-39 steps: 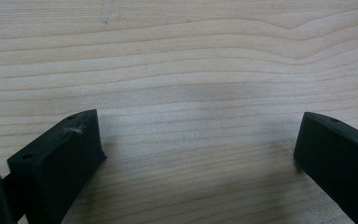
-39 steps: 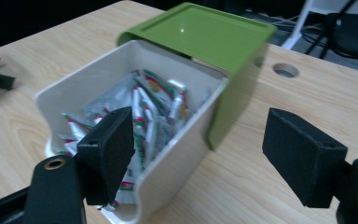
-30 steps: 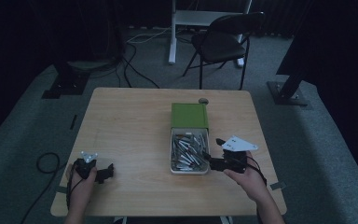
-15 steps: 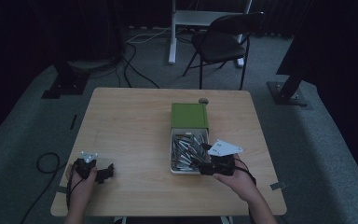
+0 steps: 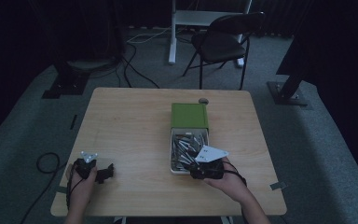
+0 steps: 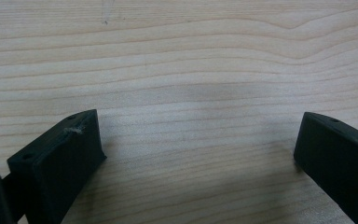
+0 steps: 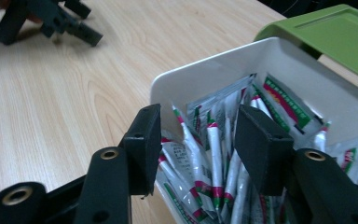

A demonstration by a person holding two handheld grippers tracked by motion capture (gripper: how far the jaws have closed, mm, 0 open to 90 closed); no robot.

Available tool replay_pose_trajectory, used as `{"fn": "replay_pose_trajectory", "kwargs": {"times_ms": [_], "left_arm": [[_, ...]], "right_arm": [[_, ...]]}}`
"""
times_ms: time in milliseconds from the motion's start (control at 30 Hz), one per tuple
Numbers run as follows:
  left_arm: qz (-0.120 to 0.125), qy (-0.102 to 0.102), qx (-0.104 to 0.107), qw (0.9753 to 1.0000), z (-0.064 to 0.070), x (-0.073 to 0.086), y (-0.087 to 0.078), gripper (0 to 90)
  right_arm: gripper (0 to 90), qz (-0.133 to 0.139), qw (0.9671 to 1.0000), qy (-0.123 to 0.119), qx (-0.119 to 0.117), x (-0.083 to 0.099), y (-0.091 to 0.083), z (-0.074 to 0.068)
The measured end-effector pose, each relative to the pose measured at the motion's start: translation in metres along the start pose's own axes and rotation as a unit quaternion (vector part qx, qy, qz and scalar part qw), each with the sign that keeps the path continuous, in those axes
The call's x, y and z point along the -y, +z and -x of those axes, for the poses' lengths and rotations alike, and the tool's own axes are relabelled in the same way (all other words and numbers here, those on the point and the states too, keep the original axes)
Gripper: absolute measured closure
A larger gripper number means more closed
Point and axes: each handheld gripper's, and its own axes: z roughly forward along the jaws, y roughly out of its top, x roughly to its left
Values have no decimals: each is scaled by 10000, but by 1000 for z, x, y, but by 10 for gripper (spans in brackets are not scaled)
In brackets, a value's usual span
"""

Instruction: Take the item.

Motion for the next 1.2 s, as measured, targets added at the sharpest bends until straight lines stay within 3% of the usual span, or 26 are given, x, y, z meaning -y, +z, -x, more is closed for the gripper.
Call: {"fn": "replay_pose_trajectory", "kwargs": {"times_ms": [167,567,767,1200], "left_arm": [[2,-1,0,10000,0,0,0,15],[2,-1,0,10000,0,0,0,15],[1,0,3,10000,0,0,0,15],[-16,22,1,10000,0,0,0,15]], "right_arm": [[585,-188,9997,-182,32,3,11,-4],[693,-390,9991,-189,-32,12,25,-3],[708,-574,9982,-142,72,15,31,-3],[718,-660,9977,-18,134,18,42,-3]]}}
